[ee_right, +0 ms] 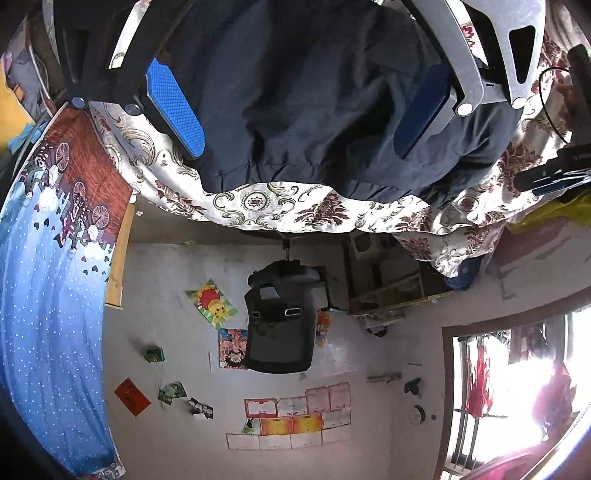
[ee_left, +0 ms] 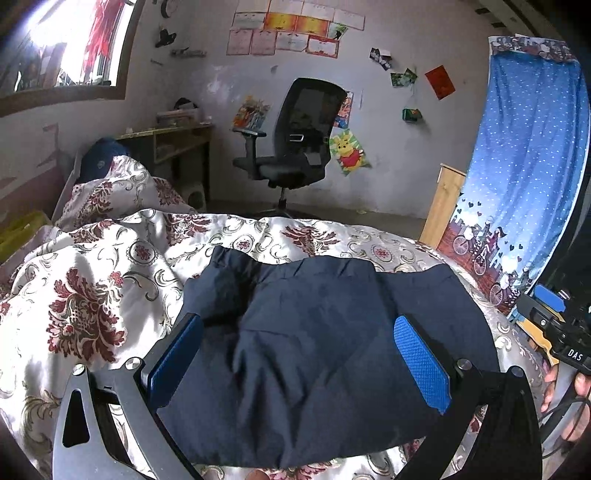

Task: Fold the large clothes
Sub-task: 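Pull both open tools back from the folded navy jacket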

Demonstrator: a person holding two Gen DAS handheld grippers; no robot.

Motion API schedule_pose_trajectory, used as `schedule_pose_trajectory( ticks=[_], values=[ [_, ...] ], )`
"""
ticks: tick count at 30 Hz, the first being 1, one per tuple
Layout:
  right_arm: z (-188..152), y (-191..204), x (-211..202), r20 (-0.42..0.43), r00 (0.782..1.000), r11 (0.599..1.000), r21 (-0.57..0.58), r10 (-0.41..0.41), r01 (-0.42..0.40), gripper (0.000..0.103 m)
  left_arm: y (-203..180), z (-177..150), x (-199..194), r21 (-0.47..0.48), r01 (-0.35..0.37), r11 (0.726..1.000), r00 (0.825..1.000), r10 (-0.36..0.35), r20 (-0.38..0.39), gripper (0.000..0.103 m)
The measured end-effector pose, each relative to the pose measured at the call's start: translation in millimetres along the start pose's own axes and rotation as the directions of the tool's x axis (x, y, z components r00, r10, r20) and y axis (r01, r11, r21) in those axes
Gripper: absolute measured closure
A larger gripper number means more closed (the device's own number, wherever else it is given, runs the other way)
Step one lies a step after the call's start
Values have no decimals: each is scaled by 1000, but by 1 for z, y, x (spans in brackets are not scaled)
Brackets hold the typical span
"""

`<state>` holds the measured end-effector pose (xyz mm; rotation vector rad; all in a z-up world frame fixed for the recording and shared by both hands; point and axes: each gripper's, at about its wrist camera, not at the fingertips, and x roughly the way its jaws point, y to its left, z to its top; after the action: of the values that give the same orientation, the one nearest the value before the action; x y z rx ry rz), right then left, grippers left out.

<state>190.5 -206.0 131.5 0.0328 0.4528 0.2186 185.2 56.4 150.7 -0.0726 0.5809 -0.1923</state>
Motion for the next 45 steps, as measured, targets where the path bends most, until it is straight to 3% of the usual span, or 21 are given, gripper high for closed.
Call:
schedule_pose_trajectory(
  ticks=[16, 30, 40, 45],
  values=[
    [-12, 25, -42, 64, 998, 1000, 6, 17, -17, 0, -12, -22, -53, 50, -10, 999, 996, 5, 92, 2],
    [-35, 46, -82, 110, 994, 999, -31, 28, -25, 0, -17, -49, -90, 30, -10, 1000, 991, 6, 130, 2],
    [-55, 53, -101, 99, 994, 999, -25, 36, -33, 0, -23, -80, -107, 32, -37, 999, 991, 33, 131, 2],
    [-70, 56, -100, 53, 998, 999, -13, 34, -34, 0, -24, -101, -107, 16, -54, 998, 993, 52, 110, 2]
  ],
)
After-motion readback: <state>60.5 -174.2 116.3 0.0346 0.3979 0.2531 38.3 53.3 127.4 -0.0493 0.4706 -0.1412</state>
